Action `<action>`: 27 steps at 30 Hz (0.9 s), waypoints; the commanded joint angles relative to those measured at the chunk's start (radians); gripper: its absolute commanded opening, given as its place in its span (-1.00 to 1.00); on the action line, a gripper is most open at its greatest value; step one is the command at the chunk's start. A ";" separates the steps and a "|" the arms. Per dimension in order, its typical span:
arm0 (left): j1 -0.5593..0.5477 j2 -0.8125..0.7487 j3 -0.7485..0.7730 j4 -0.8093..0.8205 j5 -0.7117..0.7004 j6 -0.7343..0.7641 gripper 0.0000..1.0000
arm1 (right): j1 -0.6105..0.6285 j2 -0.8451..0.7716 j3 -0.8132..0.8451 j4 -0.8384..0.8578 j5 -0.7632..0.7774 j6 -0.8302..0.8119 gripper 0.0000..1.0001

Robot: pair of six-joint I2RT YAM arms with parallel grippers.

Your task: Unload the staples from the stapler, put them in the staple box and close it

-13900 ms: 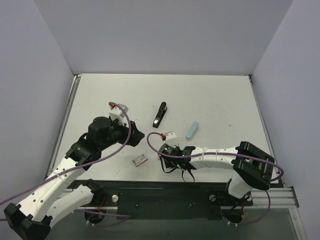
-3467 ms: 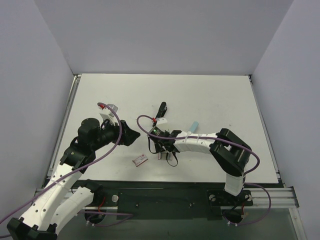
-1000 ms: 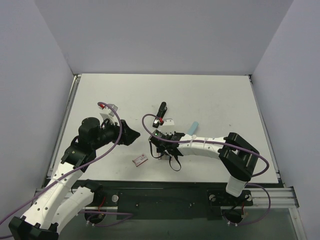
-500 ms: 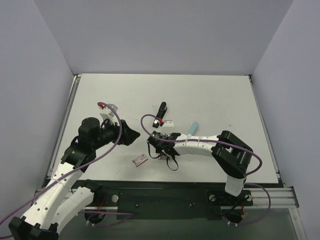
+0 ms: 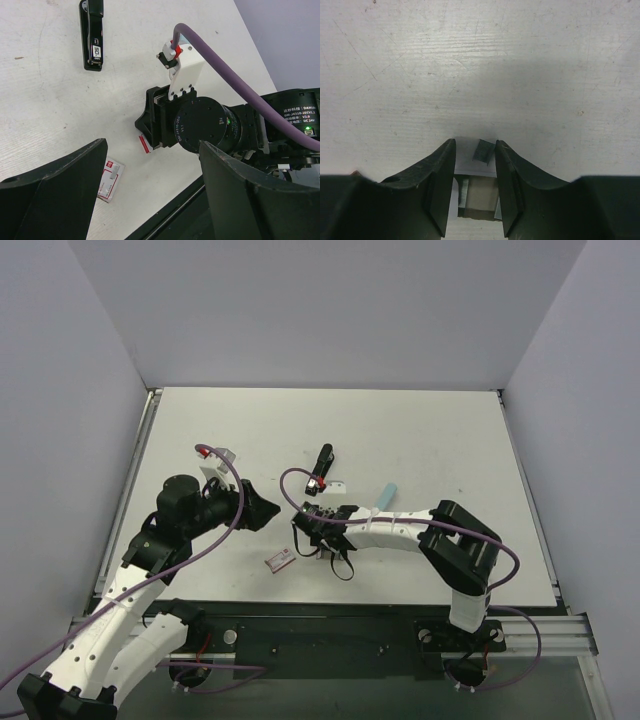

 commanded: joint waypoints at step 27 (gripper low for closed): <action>0.010 -0.013 0.012 0.040 -0.006 0.000 0.70 | -0.022 -0.053 0.031 -0.069 0.050 -0.026 -0.85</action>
